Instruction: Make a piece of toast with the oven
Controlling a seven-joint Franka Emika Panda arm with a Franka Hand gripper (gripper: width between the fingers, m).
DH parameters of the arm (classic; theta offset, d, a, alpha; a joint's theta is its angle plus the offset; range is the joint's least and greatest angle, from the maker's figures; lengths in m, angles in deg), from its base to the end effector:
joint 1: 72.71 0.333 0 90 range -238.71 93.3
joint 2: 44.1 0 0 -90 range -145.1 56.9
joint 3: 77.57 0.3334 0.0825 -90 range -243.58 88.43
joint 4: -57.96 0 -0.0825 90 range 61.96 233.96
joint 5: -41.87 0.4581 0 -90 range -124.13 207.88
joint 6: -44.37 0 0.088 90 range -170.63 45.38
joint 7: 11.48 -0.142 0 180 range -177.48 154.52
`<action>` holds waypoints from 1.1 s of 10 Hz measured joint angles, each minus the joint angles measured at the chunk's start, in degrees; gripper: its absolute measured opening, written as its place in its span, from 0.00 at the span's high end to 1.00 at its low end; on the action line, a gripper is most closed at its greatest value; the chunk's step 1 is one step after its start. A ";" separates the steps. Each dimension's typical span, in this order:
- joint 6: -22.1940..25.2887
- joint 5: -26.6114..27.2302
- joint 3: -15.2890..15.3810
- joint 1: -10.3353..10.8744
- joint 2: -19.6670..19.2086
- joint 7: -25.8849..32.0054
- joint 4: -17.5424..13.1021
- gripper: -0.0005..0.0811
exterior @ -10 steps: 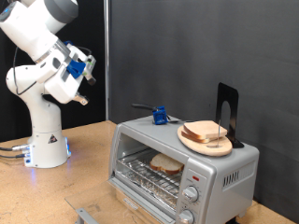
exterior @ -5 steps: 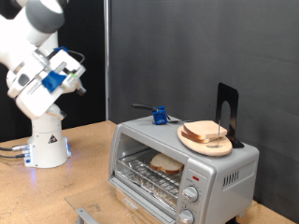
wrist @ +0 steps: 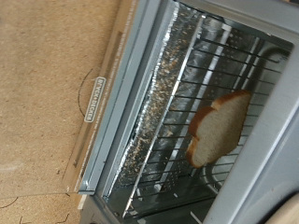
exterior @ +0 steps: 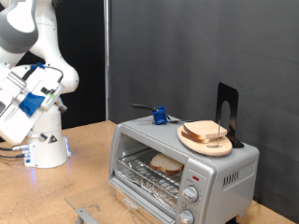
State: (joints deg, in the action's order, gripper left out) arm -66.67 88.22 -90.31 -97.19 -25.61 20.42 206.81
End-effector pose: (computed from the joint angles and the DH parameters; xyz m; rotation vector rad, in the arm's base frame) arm 0.3910 -0.1965 0.3043 -2.2400 0.5897 -0.1814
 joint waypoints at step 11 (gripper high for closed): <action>3.93 -7.06 -0.10 -0.23 -14.03 -19.84 -6.98 0.00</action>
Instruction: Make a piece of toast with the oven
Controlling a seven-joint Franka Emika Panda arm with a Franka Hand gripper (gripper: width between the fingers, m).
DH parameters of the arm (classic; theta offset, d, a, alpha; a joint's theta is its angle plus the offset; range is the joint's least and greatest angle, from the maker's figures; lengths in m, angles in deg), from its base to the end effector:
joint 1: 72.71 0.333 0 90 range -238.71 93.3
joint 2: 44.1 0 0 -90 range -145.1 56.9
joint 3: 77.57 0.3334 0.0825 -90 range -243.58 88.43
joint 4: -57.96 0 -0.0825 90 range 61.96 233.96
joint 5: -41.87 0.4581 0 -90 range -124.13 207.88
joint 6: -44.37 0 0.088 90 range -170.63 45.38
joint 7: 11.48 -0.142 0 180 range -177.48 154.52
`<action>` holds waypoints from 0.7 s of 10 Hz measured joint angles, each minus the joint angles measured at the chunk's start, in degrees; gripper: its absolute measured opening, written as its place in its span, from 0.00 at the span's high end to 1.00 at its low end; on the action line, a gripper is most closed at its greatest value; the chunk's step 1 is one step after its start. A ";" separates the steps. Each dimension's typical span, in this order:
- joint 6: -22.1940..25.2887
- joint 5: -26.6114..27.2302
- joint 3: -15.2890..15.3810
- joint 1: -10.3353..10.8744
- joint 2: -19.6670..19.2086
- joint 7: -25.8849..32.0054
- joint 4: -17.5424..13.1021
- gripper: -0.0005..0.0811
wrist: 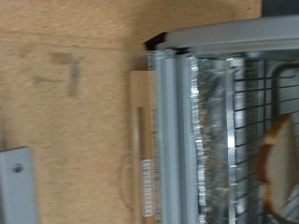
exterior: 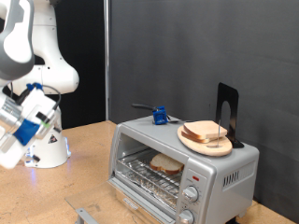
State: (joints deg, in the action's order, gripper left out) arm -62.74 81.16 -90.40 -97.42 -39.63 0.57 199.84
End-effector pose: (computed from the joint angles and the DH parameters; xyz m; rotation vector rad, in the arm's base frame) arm 0.3999 -0.2172 0.2405 -2.1686 0.9570 0.2652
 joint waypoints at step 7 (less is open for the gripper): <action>-8.79 8.08 2.06 0.24 -15.47 10.87 -1.62 0.00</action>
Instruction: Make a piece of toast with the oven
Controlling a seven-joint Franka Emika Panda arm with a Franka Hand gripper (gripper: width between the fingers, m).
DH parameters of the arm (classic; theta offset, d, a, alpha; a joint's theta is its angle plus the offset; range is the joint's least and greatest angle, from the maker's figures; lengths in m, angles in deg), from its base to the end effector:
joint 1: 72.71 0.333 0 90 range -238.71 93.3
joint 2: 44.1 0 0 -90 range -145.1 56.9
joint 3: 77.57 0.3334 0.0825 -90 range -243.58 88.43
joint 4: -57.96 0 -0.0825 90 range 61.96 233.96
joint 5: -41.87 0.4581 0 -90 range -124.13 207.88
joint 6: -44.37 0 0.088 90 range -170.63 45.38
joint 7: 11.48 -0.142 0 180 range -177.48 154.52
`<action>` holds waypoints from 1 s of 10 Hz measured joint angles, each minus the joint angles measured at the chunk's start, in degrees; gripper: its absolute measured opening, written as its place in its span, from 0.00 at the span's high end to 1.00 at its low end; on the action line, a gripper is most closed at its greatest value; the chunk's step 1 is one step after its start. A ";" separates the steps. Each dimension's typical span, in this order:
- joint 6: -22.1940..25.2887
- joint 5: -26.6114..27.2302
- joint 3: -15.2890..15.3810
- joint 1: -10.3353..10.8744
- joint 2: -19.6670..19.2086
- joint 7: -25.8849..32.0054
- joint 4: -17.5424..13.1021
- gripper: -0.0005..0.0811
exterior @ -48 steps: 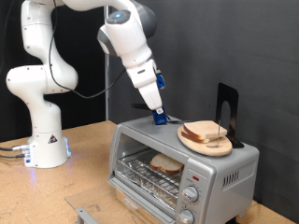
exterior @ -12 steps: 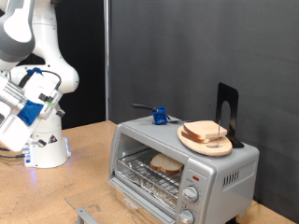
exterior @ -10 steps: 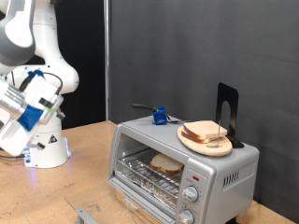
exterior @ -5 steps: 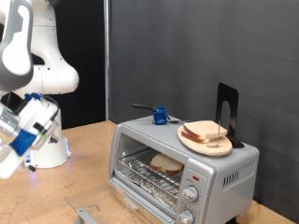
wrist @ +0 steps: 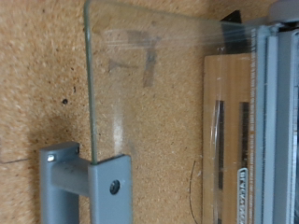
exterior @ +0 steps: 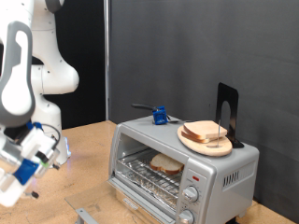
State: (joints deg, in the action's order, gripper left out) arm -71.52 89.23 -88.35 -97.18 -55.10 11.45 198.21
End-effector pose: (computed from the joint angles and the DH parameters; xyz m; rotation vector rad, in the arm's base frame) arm 0.4042 -0.2122 0.1290 -2.1610 0.9541 0.2664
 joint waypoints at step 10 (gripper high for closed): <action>-0.88 3.72 7.84 1.18 -4.77 1.41 -0.23 0.00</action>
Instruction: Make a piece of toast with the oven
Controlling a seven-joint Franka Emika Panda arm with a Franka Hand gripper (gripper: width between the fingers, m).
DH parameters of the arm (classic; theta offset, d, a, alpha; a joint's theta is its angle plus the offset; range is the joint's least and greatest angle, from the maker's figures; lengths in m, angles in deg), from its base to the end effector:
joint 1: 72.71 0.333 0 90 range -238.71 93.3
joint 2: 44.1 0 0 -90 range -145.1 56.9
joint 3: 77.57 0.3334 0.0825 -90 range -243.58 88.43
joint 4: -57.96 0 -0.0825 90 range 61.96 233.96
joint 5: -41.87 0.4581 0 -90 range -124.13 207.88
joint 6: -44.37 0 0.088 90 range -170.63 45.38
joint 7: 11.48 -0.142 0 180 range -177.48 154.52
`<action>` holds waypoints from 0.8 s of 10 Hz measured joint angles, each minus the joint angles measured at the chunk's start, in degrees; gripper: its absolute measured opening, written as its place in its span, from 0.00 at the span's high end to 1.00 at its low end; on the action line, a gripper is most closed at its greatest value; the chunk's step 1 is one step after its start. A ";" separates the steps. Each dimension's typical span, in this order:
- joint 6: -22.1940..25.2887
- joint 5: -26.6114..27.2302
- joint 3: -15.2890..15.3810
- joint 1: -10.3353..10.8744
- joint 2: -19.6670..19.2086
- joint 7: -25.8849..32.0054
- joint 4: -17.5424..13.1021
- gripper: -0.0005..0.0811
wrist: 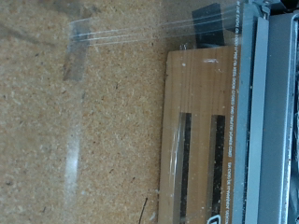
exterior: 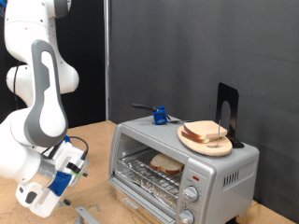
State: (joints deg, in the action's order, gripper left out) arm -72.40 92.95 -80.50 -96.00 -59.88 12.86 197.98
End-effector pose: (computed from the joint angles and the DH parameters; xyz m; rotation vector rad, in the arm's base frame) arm 0.4250 -0.1365 0.0942 -2.1526 0.8299 0.3710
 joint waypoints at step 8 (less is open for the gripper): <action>18.96 -3.34 1.57 -0.81 10.81 2.17 0.60 0.00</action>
State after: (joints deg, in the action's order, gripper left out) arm -53.44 89.61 -78.94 -96.81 -49.06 15.03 198.58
